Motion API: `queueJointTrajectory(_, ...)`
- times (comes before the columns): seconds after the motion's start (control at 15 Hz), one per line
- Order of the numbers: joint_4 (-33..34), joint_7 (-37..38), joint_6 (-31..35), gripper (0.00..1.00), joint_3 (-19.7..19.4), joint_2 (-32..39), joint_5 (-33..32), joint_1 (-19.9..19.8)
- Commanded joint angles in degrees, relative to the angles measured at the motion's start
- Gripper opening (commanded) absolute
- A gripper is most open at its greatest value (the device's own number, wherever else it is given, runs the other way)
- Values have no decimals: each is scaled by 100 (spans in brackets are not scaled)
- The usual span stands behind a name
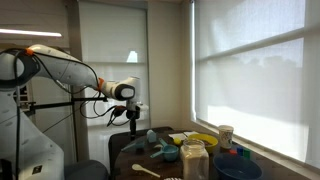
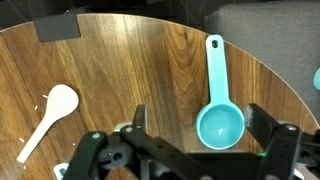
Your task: Pick up the top blue measuring spoon from the stack and put it on the table, pick up the top blue measuring spoon from the stack and put it on the table
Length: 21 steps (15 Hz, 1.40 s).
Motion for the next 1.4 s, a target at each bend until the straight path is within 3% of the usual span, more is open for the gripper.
queueJointTrajectory(0.0,196,644,-126,100,-63,174,124,-305)
queueJointTrajectory(0.6,768,2304,-160,100,-522,828,193,-929)
queueJointTrajectory(0.93,1029,3517,161,100,-649,1255,280,-974)
queueJointTrajectory(1.33,1304,3872,883,100,-831,1760,390,-864)
